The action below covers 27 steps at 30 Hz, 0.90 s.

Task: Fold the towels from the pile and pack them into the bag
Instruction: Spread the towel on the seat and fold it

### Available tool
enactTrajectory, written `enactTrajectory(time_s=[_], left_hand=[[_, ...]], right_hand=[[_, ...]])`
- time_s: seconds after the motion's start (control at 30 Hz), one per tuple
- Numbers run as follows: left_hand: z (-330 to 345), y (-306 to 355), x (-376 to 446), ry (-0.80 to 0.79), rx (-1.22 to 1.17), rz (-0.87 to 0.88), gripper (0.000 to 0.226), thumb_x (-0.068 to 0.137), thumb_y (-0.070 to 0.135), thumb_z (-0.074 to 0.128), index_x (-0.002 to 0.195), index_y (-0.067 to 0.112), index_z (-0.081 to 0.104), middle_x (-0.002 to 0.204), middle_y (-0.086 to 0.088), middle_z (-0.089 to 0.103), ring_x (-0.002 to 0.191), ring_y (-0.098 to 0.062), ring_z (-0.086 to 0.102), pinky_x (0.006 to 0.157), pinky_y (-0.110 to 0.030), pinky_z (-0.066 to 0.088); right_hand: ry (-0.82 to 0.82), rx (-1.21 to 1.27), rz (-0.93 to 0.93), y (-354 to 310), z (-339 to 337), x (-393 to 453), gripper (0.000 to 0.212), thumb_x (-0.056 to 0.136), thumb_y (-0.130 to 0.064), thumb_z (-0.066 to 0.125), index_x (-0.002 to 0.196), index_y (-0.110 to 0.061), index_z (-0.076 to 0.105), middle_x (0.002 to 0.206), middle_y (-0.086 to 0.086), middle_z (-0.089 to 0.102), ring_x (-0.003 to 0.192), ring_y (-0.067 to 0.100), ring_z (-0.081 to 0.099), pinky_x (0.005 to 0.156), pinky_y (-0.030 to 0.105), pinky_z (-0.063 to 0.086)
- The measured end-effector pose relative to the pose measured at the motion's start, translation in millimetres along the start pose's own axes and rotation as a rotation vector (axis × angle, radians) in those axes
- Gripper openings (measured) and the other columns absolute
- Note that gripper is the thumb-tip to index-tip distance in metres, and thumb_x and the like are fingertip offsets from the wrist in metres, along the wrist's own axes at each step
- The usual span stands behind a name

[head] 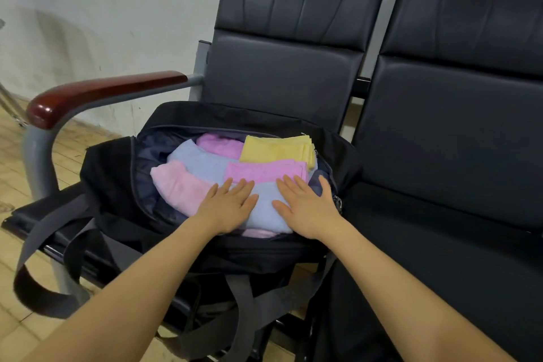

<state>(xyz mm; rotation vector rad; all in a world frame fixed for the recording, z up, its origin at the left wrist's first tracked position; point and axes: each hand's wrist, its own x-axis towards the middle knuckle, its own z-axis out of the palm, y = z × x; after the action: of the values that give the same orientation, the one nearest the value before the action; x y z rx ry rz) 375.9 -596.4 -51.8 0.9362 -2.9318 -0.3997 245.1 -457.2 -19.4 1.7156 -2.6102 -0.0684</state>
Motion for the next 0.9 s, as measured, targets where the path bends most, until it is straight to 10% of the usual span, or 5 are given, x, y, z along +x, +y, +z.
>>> enactTrajectory(time_s=[0.4, 0.7, 0.9], left_hand=[[-22.9, 25.1, -16.3, 0.221, 0.052, -0.081, 0.053, 0.1, 0.049, 0.026, 0.15, 0.033, 0.022, 0.161, 0.006, 0.007, 0.147, -0.03, -0.004, 0.115, -0.047, -0.01], [-34.3, 150.6, -49.6, 0.344, -0.037, 0.347, 0.056, 0.085, 0.035, 0.035, 0.13, 0.008, 0.055, 0.134, -0.011, 0.056, 0.124, -0.03, 0.049, 0.102, -0.037, 0.037], [4.0, 285.4, -55.1, 0.289, -0.019, 0.53, 0.046, 0.098, 0.03, 0.044, 0.143, 0.018, 0.042, 0.149, -0.002, 0.04, 0.137, -0.016, 0.036, 0.113, -0.029, 0.023]], right_hand=[[0.139, 0.253, 0.052, 9.1, -8.1, -18.2, 0.057, 0.099, -0.055, 0.022, 0.152, -0.035, 0.016, 0.159, -0.009, 0.016, 0.147, 0.011, 0.009, 0.113, 0.048, -0.009], [0.353, 0.299, 0.192, 79.3, -26.7, -129.6, 0.048, 0.102, -0.039, 0.037, 0.148, -0.03, 0.029, 0.151, -0.011, 0.034, 0.137, 0.009, 0.031, 0.108, 0.035, 0.017], [0.347, 0.241, 0.389, 174.6, -23.2, -238.6, 0.047, 0.102, -0.037, 0.036, 0.147, -0.027, 0.032, 0.146, -0.007, 0.041, 0.129, 0.012, 0.043, 0.107, 0.034, 0.024]])
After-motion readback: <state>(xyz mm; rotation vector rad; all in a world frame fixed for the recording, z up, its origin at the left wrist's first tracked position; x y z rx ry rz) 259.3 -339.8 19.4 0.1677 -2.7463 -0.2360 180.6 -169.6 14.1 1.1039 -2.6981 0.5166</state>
